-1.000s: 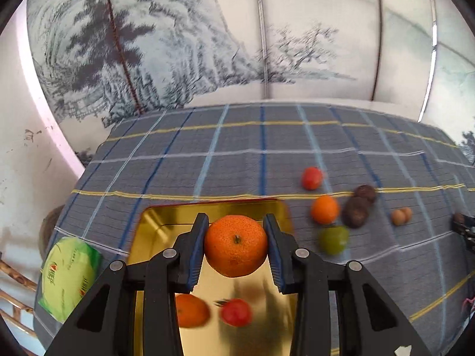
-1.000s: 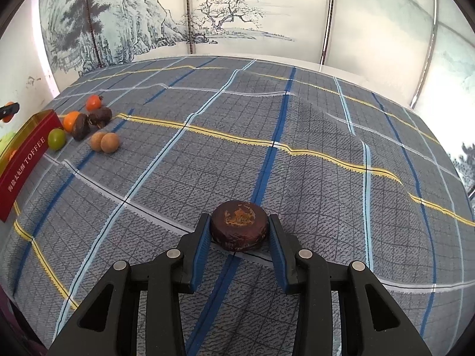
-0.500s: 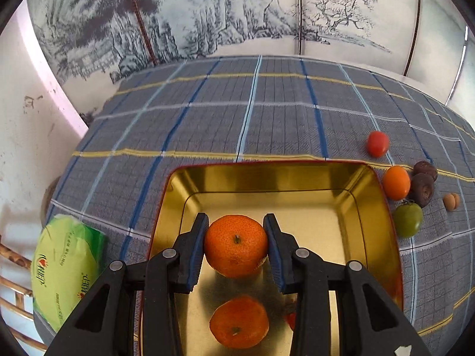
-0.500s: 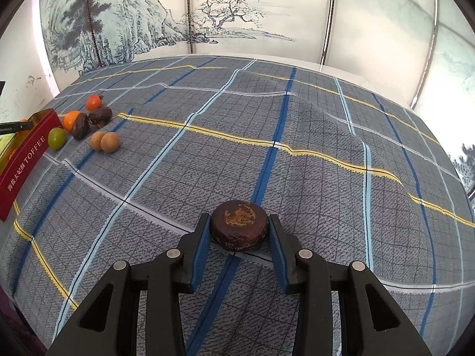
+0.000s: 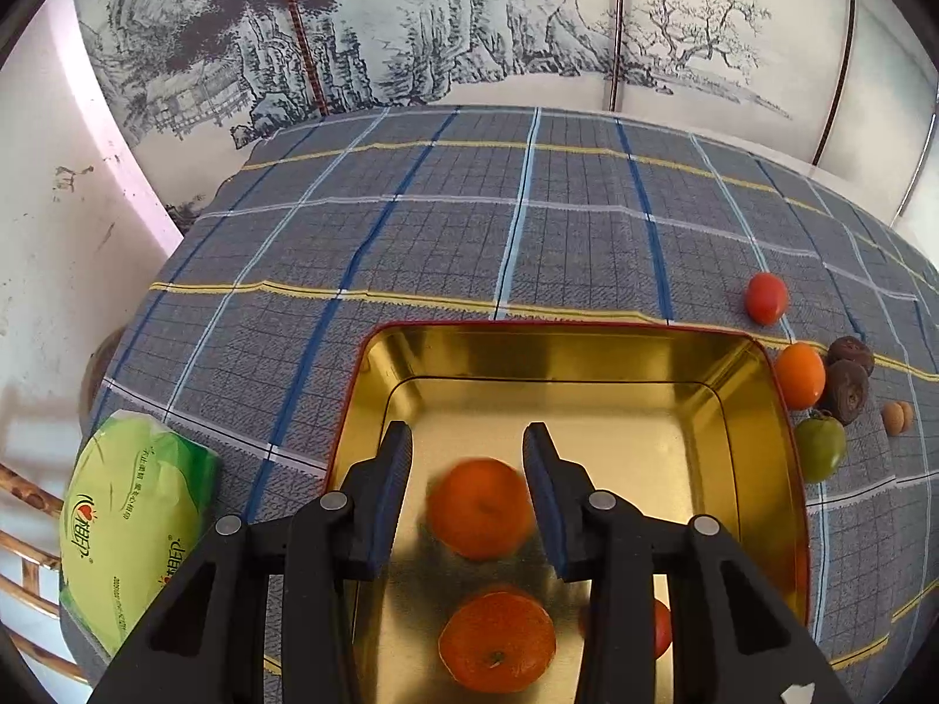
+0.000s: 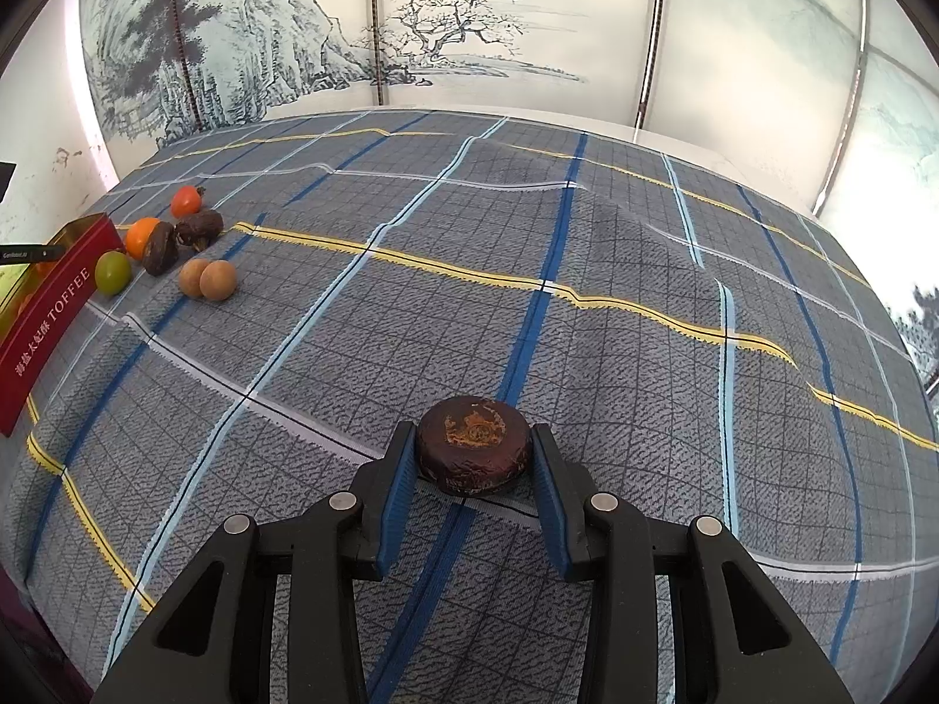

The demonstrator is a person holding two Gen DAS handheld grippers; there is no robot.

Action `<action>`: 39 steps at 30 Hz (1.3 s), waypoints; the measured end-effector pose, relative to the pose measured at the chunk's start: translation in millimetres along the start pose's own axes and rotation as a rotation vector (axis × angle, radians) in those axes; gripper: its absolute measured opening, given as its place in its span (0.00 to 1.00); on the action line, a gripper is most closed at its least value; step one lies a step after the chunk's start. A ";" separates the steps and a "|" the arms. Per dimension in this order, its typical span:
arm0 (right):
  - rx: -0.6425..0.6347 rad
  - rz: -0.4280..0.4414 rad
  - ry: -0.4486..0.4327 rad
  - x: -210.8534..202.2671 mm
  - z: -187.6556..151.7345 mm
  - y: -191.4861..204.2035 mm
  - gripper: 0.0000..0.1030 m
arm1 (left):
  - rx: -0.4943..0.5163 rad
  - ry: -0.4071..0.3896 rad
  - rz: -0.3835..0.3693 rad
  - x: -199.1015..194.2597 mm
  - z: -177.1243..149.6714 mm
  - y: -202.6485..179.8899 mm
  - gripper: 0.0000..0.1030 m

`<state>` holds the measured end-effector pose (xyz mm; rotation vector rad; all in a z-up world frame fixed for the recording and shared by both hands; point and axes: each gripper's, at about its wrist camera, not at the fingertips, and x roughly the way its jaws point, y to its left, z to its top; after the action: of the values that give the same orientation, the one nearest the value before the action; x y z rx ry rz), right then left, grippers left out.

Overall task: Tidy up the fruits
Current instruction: 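Place the mandarin in the tin with the left gripper and open, then carry the brown dried fruit into the tin with the right gripper and release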

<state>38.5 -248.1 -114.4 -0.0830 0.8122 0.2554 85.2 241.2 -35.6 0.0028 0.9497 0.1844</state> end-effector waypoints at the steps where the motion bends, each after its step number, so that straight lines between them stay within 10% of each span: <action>1: 0.000 0.000 0.000 -0.2 0.0 0.3 0.38 | -0.001 -0.005 0.004 -0.9 -0.2 0.4 0.37; 15: -0.004 -0.003 0.000 -0.1 0.2 0.9 0.38 | 0.008 -0.086 0.015 -23.7 -6.5 -1.5 0.41; 29: 0.021 -0.012 0.007 0.9 -0.1 6.7 0.38 | 0.042 -0.280 0.054 -100.4 -27.1 -20.9 0.79; 39: -0.032 0.187 -0.062 -33.9 42.1 72.6 0.38 | -0.038 -0.352 0.080 -136.4 -65.0 -5.2 0.85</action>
<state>27.3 -177.4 -59.1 -0.0293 0.7554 0.4455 -43.9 209.3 36.3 0.0375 0.5948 0.2659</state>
